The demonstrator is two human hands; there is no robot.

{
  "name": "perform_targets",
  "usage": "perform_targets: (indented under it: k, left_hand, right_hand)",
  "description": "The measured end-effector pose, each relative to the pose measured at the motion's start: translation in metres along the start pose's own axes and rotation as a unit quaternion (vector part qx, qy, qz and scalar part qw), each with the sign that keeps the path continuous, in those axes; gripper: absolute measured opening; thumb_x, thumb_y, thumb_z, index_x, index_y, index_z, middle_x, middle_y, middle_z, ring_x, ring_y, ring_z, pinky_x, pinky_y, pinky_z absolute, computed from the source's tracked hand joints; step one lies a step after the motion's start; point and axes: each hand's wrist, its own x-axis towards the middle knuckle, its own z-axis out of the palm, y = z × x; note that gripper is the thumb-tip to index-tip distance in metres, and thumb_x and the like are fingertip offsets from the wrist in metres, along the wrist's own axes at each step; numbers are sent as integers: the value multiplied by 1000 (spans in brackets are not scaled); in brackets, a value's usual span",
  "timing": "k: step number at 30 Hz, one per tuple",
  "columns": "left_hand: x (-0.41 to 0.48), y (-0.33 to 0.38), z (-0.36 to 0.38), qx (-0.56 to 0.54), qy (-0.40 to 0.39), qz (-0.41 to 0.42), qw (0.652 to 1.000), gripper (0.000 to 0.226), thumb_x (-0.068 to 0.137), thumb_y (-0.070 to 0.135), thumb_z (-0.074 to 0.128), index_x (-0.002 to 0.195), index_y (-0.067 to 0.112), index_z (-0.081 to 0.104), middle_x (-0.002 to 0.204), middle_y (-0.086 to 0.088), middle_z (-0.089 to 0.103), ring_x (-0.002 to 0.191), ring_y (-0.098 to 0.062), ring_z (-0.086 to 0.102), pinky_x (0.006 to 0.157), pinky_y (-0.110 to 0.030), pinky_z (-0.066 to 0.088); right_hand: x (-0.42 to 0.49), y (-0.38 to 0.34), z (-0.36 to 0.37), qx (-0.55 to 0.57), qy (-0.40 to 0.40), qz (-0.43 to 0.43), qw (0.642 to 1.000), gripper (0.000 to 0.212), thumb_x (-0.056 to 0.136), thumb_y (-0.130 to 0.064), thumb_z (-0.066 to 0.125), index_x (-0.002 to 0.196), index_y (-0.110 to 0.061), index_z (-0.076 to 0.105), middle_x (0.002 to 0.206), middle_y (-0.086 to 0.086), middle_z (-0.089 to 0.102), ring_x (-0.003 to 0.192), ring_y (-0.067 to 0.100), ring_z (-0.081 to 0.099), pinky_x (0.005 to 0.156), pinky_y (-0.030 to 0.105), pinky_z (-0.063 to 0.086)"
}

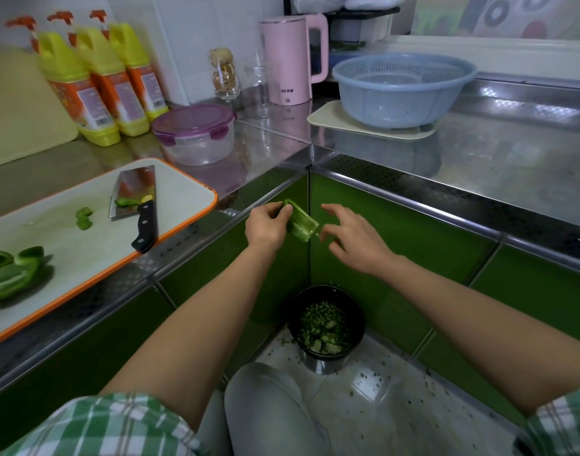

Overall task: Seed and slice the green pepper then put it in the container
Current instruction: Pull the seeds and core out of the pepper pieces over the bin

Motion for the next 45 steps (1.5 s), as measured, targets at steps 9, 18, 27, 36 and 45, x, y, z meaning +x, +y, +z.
perform_targets:
  k: [9,18,27,36,45]
  left_hand:
    - [-3,1,-1,-6,13,-13,1000,34,88,29,68,118,11,68,110,-7,71,102,-24,66,94,-44,53]
    - [-7,5,-4,3,11,-18,1000,34,90,28,67,119,12,68,110,-5,71,100,-22,67,93,-43,54]
    - [-12,8,-4,-4,13,-19,1000,34,88,30,68,117,12,69,108,-5,71,100,-23,67,93,-44,54]
    - [-18,9,-5,-25,9,-33,999,23,83,28,72,103,16,72,98,-2,72,90,-21,69,87,-40,57]
    - [-25,14,-10,-40,-3,-41,998,26,84,23,73,106,9,71,100,-6,71,88,-20,69,78,-36,61]
  right_hand:
    - [-1,0,1,-10,10,-9,1000,36,85,-12,59,118,-27,58,155,5,25,140,23,30,113,45,32]
    - [-1,-3,2,-26,-6,-17,1000,38,84,-13,61,119,-28,57,156,4,21,140,23,29,113,44,32]
    - [1,-4,3,-40,-27,-1,999,16,88,-18,58,102,-22,65,151,6,29,138,23,31,112,42,32]
    - [23,-14,2,387,-22,230,893,20,88,-27,66,97,-10,62,85,8,71,69,15,69,68,25,55]
    - [26,-19,5,470,-25,308,827,7,84,0,65,89,-5,65,82,12,69,64,13,66,57,19,51]
